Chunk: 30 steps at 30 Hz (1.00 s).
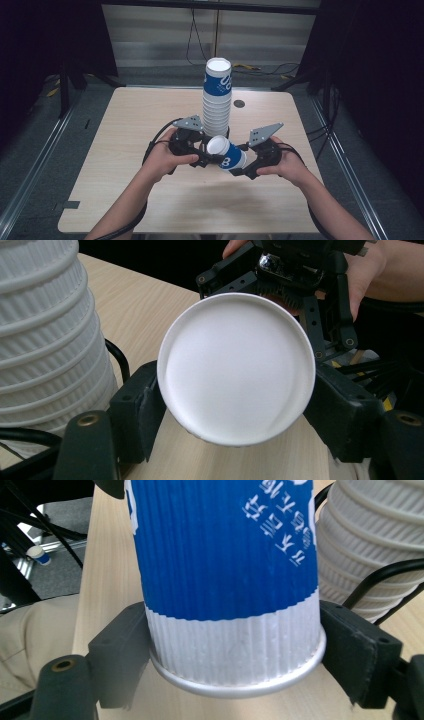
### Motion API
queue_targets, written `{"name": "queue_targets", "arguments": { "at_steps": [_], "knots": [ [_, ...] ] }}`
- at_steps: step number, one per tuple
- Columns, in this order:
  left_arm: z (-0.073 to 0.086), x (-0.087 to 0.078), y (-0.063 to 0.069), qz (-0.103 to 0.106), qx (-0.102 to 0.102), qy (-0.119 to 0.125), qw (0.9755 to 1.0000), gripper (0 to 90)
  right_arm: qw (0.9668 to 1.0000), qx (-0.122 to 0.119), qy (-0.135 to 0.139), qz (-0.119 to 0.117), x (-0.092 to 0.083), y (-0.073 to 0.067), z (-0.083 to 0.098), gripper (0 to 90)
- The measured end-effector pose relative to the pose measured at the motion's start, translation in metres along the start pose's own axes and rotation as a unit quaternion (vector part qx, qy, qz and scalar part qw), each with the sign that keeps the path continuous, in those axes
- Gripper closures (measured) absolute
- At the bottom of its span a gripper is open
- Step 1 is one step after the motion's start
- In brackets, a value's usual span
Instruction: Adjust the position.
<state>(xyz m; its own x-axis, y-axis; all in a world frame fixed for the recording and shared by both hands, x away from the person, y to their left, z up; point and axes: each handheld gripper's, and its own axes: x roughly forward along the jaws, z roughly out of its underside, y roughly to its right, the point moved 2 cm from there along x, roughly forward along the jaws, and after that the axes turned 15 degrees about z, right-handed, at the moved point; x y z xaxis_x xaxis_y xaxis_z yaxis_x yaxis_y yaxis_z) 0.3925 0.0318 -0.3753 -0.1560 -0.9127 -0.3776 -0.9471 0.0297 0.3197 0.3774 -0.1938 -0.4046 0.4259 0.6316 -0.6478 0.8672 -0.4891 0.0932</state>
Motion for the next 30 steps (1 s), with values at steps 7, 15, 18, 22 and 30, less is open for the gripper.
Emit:
{"name": "queue_targets", "arguments": {
  "at_steps": [7,15,18,22,30],
  "knots": [
    [0.0012,-0.0029,-0.0009,-0.023,0.011,-0.021,0.9994,19.8,0.9998,-0.007,-0.016,0.006,-0.0025,0.0028,0.0022,19.7],
    [0.0043,-0.0038,0.0006,-0.017,0.020,-0.049,0.9985,17.9,0.9991,-0.021,-0.035,0.013,-0.0073,0.0053,0.0035,19.9],
    [0.0044,-0.0028,0.0016,-0.020,0.026,-0.068,0.9972,17.9,0.9981,-0.038,-0.045,0.018,-0.0090,0.0062,0.0023,19.9],
    [0.0049,-0.0012,0.0030,-0.022,0.030,-0.089,0.9954,18.3,0.9960,-0.056,-0.066,0.022,-0.0092,0.0055,0.0012,19.9],
    [0.0061,0.0007,0.0025,-0.029,0.039,-0.120,0.9916,18.9,0.9924,-0.076,-0.094,0.024,-0.0085,0.0054,0.0006,19.9]
  ]
}}
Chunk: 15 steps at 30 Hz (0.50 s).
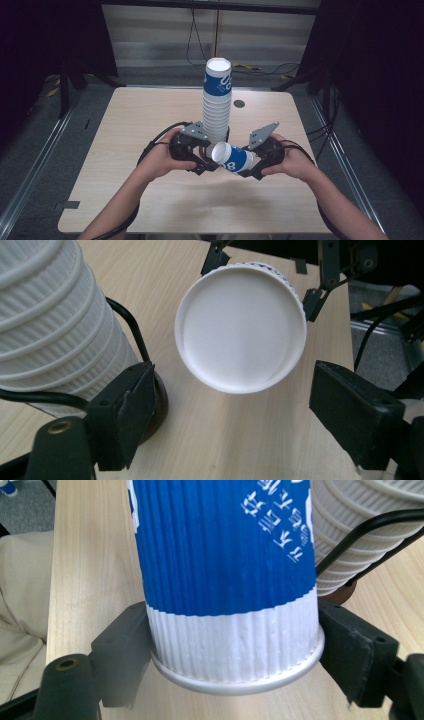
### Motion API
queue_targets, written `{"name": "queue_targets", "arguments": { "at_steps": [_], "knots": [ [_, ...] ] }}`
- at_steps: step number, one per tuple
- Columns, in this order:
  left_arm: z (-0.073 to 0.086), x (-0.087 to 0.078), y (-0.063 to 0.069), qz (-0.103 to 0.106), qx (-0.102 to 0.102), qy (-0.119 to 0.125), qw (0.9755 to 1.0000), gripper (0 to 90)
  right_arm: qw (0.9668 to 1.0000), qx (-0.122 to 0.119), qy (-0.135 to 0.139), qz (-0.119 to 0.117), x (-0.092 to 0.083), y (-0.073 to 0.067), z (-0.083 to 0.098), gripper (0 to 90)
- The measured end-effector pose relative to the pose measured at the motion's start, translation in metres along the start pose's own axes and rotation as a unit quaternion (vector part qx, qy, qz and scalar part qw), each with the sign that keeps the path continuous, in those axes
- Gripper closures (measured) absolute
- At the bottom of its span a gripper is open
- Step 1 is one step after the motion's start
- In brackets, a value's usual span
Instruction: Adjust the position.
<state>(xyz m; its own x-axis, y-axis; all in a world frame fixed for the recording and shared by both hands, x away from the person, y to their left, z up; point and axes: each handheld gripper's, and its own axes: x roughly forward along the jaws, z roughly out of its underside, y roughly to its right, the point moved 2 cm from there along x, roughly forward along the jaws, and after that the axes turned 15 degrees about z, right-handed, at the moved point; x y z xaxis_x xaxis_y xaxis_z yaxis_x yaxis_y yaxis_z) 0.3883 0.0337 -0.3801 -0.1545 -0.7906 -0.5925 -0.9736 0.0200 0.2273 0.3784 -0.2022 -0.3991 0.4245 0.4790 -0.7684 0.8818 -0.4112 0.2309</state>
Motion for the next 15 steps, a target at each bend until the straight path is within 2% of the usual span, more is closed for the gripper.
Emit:
{"name": "queue_targets", "arguments": {
  "at_steps": [4,9,15],
  "knots": [
    [-0.0007,0.0020,0.0007,-0.007,0.002,-0.027,0.9996,19.2,0.9998,-0.015,-0.012,0.004,0.0000,0.0007,-0.0018,19.8],
    [-0.0018,0.0044,0.0007,-0.006,0.004,-0.045,0.9990,19.5,0.9992,-0.030,-0.027,0.007,0.0010,0.0005,-0.0037,19.8],
    [-0.0035,0.0061,0.0007,-0.004,0.007,-0.055,0.9985,19.8,0.9981,-0.045,-0.041,0.005,0.0030,-0.0024,-0.0051,19.8]
  ]
}}
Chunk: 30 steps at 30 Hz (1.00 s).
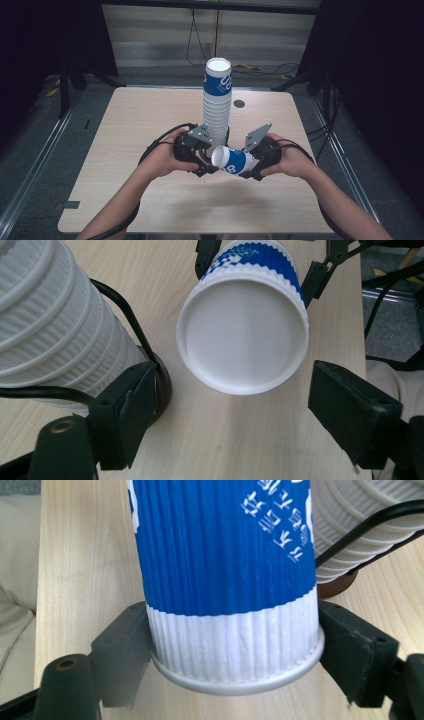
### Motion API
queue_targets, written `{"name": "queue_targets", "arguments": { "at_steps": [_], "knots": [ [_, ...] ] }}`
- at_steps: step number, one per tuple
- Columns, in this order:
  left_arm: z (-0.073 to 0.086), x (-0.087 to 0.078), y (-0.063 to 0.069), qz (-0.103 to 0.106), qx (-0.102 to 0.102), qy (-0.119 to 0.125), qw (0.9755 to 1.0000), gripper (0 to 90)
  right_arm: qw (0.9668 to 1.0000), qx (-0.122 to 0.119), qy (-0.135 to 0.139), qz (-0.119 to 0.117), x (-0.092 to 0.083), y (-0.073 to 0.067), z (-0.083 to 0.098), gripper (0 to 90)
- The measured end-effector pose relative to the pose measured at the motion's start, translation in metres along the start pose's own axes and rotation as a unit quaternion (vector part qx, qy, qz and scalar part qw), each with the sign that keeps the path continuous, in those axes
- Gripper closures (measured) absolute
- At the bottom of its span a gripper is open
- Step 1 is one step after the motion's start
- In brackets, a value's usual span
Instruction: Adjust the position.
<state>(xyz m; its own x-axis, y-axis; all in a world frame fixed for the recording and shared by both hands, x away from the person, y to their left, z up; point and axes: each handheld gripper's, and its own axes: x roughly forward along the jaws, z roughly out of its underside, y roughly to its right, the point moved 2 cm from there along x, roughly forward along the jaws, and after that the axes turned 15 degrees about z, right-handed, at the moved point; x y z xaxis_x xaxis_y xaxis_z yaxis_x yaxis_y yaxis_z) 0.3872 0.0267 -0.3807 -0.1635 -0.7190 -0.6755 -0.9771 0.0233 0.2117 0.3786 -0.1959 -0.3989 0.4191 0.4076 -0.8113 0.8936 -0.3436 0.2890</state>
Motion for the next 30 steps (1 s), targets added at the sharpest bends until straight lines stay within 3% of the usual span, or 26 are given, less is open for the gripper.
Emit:
{"name": "queue_targets", "arguments": {
  "at_steps": [9,15,18,30],
  "knots": [
    [-0.003,0.003,0.001,-0.004,0.000,-0.023,0.9997,20.6,0.9994,-0.029,-0.019,0.006,0.000,0.000,-0.005,19.8],
    [-0.006,0.006,0.001,-0.006,0.002,-0.041,0.9991,21.0,0.9991,-0.033,-0.027,0.004,0.001,-0.001,-0.009,19.8],
    [-0.006,0.008,0.001,-0.005,-0.001,-0.043,0.9990,21.1,0.9983,-0.039,-0.044,0.005,0.002,-0.004,-0.010,19.8],
    [-0.010,0.017,0.002,0.001,0.001,-0.074,0.9973,22.5,0.9975,-0.052,-0.047,0.008,0.002,-0.005,-0.016,19.8]
  ]
}}
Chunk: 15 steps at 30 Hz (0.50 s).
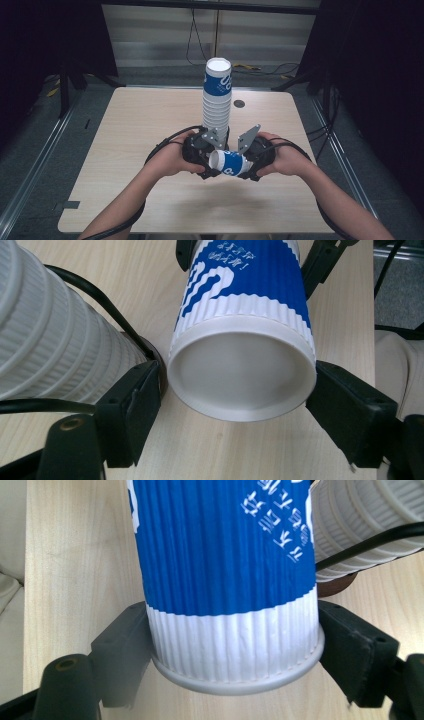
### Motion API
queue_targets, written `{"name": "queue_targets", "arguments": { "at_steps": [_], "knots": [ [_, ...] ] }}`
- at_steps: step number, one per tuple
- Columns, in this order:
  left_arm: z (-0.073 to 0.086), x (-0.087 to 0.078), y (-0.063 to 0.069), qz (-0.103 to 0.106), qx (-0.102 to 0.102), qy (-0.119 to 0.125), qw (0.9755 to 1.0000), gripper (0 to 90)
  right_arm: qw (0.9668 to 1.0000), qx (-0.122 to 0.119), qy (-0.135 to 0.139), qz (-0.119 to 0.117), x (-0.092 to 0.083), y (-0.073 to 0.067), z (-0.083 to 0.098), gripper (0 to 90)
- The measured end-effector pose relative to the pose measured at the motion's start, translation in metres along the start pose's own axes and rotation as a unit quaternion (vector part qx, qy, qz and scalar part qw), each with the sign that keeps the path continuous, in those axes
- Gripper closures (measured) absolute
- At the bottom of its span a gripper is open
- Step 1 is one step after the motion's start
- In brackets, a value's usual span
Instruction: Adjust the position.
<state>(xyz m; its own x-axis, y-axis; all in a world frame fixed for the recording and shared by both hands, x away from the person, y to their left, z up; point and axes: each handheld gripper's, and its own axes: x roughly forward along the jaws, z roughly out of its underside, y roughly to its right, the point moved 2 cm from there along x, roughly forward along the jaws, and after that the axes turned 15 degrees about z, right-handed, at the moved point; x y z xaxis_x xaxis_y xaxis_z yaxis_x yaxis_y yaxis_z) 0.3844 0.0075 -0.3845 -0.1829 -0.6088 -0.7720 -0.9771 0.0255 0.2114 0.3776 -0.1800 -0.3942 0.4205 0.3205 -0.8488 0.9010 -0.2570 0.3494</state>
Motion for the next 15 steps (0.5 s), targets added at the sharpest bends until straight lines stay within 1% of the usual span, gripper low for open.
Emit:
{"name": "queue_targets", "arguments": {
  "at_steps": [1,2,4,6,8,9,12,13,14,15],
  "knots": [
    [-0.0002,0.0006,-0.0001,-0.002,0.002,-0.002,1.0000,22.5,1.0000,-0.006,0.002,-0.001,0.0004,0.0002,-0.0006,19.8],
    [-0.0004,0.0008,-0.0002,-0.002,0.001,-0.002,1.0000,22.6,1.0000,-0.004,-0.001,-0.001,0.0000,-0.0005,-0.0009,19.8],
    [-0.0008,0.0017,-0.0003,-0.002,0.002,-0.006,1.0000,22.6,0.9999,-0.012,-0.003,0.001,0.0004,-0.0007,-0.0018,19.8],
    [-0.0009,0.0032,0.0001,0.001,-0.003,-0.009,1.0000,22.6,0.9999,-0.010,-0.006,0.003,0.0004,-0.0014,-0.0023,19.8],
    [-0.0008,0.0043,0.0000,0.005,-0.007,-0.014,0.9999,22.8,0.9999,-0.012,-0.004,0.001,0.0008,-0.0017,-0.0030,19.8],
    [-0.0008,0.0049,-0.0007,0.004,-0.005,-0.016,0.9999,22.8,0.9999,-0.015,-0.004,0.003,0.0009,-0.0013,-0.0034,19.8],
    [-0.0013,0.0063,-0.0011,0.005,-0.012,-0.016,0.9998,22.8,0.9999,-0.013,-0.005,0.003,0.0011,-0.0016,-0.0041,19.7],
    [-0.0018,0.0067,-0.0013,0.007,-0.011,-0.018,0.9998,22.9,0.9999,-0.017,-0.004,0.002,0.0015,-0.0016,-0.0043,19.7],
    [-0.0020,0.0071,-0.0011,0.009,-0.012,-0.021,0.9997,22.9,0.9999,-0.014,-0.004,0.005,0.0017,-0.0019,-0.0047,19.7],
    [-0.0024,0.0080,-0.0012,0.010,-0.012,-0.021,0.9997,23.1,0.9999,-0.013,-0.006,0.003,0.0021,-0.0023,-0.0049,19.7]
  ]
}}
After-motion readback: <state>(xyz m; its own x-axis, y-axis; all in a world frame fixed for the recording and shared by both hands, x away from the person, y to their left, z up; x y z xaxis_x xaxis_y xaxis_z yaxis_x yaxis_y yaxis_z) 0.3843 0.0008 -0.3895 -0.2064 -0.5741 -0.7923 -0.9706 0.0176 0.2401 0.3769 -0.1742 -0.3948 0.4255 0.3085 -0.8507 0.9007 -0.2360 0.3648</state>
